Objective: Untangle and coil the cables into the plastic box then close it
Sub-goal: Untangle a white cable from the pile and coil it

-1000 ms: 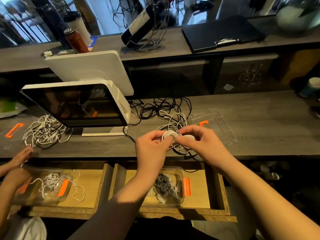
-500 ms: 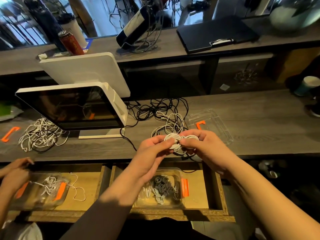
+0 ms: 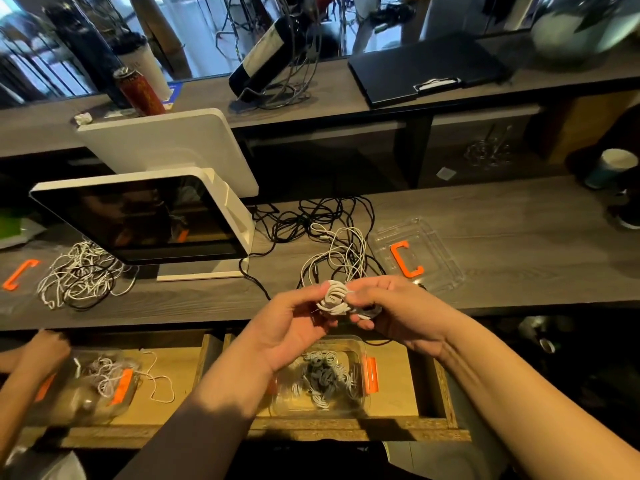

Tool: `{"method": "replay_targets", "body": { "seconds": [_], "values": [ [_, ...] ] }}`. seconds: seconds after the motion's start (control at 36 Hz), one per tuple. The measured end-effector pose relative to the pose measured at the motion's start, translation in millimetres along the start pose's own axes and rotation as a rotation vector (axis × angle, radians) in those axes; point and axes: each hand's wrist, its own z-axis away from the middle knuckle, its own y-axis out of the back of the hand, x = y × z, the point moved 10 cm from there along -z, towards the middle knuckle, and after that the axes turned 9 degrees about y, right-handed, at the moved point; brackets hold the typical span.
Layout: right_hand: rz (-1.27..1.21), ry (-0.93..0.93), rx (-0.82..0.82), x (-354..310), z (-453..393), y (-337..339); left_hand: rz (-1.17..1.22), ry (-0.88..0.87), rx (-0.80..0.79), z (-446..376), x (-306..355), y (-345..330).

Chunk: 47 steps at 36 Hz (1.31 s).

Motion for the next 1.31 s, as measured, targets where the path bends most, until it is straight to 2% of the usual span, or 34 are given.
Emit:
{"method": "replay_targets", "body": {
  "seconds": [0.11,0.22,0.28,0.39,0.56,0.61,0.72,0.92,1.08,1.19,1.25,1.31],
  "values": [
    [0.036,0.004,0.039,-2.1,4.0,6.0,-0.263,-0.097,0.196,1.0,10.3,16.9],
    [0.155,0.055,0.150,2.1,7.0,12.9,-0.827,-0.340,0.497,18.9,41.2,16.9],
    [0.237,0.093,0.214,2.5,8.1,17.7,-0.984,-0.377,0.516,22.7,42.3,5.8],
    [0.537,0.214,0.278,-10.3,8.1,20.6,-1.161,-0.319,0.513,24.0,37.6,1.1],
    [0.454,0.181,0.264,-1.1,7.1,21.7,-1.149,-0.184,0.376,15.3,30.7,2.8],
    [0.478,0.177,0.258,0.5,6.5,20.8,-1.147,-0.186,0.386,14.8,29.8,4.8],
    [0.348,0.166,0.254,6.9,3.1,17.9,-1.099,-0.171,0.395,13.3,27.5,7.9],
    [0.247,0.072,0.157,8.4,6.8,18.4,-0.978,-0.150,0.222,15.2,19.0,0.3],
    [-0.117,-0.075,0.059,18.5,14.8,11.2,-0.855,-0.125,0.014,23.7,13.5,-17.1],
    [-0.385,-0.127,-0.112,22.5,18.6,-8.2,-0.829,-0.140,-0.073,29.5,16.2,-30.0],
    [-0.353,-0.088,-0.064,19.4,16.4,-4.8,-0.852,-0.161,-0.031,29.4,22.5,-28.2],
    [-0.110,0.020,0.049,7.7,12.6,4.6,-0.868,-0.179,0.035,27.5,27.8,-23.1]
  ]
}}
